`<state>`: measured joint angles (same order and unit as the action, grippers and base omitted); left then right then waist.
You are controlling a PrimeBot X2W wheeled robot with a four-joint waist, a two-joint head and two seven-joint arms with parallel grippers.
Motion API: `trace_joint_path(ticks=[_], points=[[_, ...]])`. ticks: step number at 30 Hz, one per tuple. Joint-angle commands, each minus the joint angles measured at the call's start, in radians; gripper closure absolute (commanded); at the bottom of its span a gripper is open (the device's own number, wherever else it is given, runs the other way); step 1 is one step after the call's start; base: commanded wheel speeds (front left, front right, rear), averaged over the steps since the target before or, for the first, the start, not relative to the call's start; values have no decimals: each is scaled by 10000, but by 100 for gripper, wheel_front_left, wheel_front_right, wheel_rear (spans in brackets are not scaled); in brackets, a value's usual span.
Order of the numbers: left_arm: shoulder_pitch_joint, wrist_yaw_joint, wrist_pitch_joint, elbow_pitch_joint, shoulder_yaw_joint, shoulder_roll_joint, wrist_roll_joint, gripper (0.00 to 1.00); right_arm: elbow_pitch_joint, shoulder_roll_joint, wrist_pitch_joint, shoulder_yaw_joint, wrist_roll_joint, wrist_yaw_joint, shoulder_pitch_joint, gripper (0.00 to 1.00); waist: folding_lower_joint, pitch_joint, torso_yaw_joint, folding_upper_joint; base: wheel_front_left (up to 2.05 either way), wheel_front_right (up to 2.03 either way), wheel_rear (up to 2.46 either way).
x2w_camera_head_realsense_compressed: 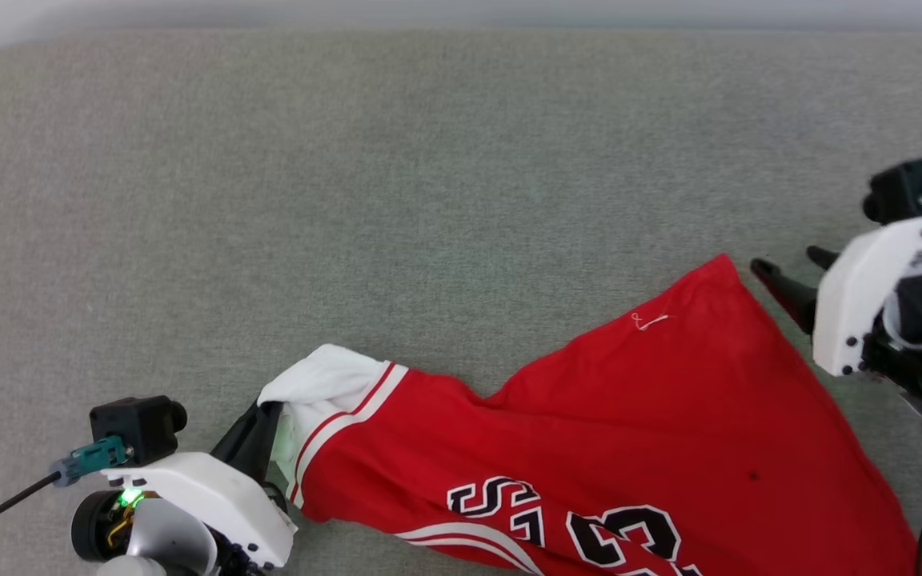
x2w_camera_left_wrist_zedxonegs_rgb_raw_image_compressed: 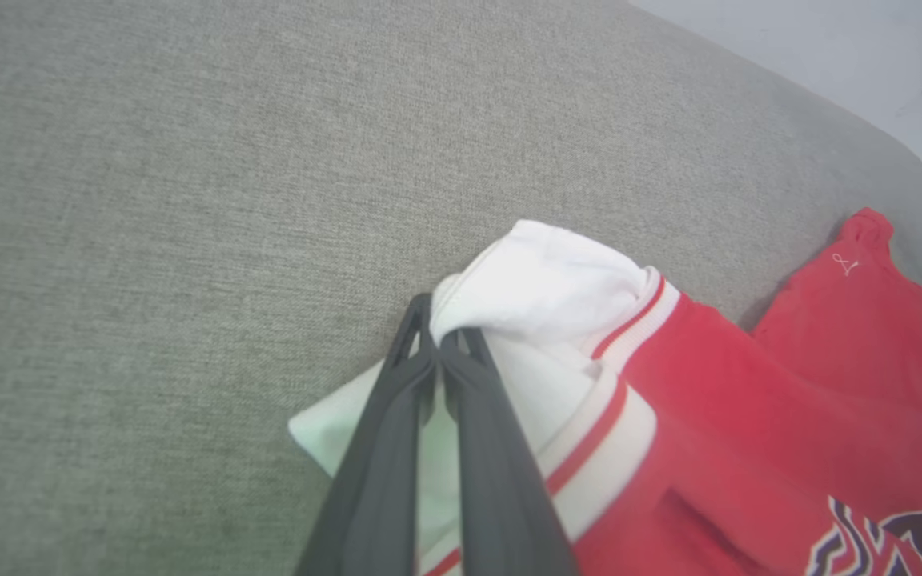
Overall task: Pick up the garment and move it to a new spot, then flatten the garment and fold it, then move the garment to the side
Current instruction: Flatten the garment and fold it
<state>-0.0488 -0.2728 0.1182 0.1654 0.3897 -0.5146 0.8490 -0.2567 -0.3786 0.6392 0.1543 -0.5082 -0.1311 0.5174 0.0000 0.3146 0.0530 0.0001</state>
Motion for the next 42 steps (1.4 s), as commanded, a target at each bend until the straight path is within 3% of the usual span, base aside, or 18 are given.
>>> trace_joint_path(ticks=[1,4,8,16,17,18,29,37,42], points=[[-178,40,-86,-26,14,55,-34,100,-72,0,407,146,-34,6,250,0,0,241,214,-1,0,0,0],[-335,146,-171,-113,83,146,-89,100,-250,48,1984,533,-67,7,841,0,0,479,362,-1,0,0,0],[-532,278,-262,-263,197,328,-77,100,-602,186,3159,937,114,7,1214,0,0,732,583,-1,0,0,0],[-811,532,-411,-666,373,569,-33,100,-1905,543,3714,1270,128,6,982,0,0,866,877,-1,0,0,0],[-814,565,-431,-712,377,580,-18,100,-1946,585,3712,1300,28,6,956,58,0,846,890,-1,0,0,0],[-808,581,-439,-750,380,587,-3,100,-1956,607,3723,1340,-52,4,952,98,0,824,891,-1,0,0,0],[-803,586,-522,-742,22,218,68,100,-1439,77,3200,1721,-569,6,1387,100,0,-1,555,-1,0,0,0],[-3068,946,162,-1049,-512,-548,-41,100,-1221,-242,1910,1522,-336,6,2432,100,0,-872,32,-1,0,0,0],[-5191,1305,635,-2088,-558,-536,-94,100,-1585,-290,1155,1247,-68,7,3287,100,0,-1245,-381,-1,0,0,0]])
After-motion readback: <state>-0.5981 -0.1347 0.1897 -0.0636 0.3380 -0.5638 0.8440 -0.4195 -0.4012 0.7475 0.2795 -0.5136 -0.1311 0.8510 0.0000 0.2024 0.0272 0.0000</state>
